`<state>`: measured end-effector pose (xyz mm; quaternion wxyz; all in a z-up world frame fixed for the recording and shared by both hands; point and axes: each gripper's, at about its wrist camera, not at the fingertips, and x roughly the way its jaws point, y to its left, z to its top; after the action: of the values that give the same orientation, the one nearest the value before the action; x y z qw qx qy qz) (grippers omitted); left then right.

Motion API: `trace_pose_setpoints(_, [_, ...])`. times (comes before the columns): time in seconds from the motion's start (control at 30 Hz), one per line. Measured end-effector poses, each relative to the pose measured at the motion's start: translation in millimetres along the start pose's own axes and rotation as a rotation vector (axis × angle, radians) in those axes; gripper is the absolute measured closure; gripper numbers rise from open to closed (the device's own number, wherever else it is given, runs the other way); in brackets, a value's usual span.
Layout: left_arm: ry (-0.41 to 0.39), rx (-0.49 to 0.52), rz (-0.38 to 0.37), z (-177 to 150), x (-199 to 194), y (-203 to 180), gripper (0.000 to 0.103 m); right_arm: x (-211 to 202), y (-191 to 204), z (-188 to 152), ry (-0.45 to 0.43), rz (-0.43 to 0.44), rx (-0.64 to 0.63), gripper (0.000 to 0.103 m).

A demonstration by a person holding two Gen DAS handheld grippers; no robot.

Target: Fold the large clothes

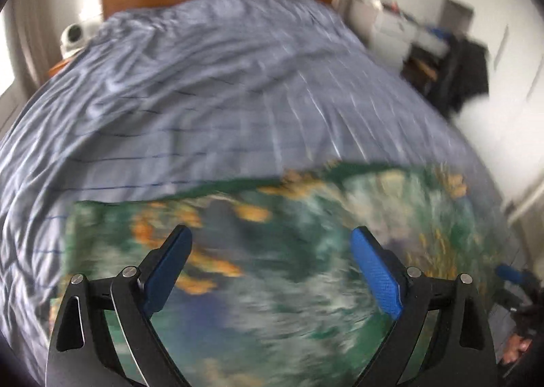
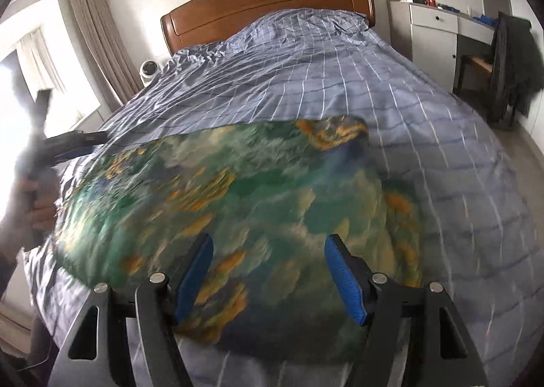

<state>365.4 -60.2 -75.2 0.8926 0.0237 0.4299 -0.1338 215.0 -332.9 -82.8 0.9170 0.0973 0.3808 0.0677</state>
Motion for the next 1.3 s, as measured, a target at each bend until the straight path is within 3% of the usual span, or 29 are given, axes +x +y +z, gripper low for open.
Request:
trace_pose_setpoints(0.13, [0.106, 0.043, 0.057, -26, 35, -22, 0.009, -16, -3, -20, 0.008, 0.044, 0.043, 0.033])
trace_pose_setpoints(0.37, [0.027, 0.157, 0.068, -81, -10, -43, 0.008, -53, -13, -52, -0.003, 0.01, 0.015, 0.033])
trace_pose_setpoints(0.7, [-0.01, 0.209, 0.102, -132, -37, -60, 0.006, -63, -26, -79, -0.008, 0.019, 0.14, 0.033])
trace_pose_setpoints(0.87, [0.016, 0.157, 0.116, -145, -46, -61, 0.006, -63, -27, -86, -0.019, 0.015, 0.157, 0.033])
trace_pose_setpoints(1.3, [0.035, 0.16, 0.156, -154, -49, -67, 0.006, -61, -26, -113, -0.005, 0.0, 0.166, 0.033])
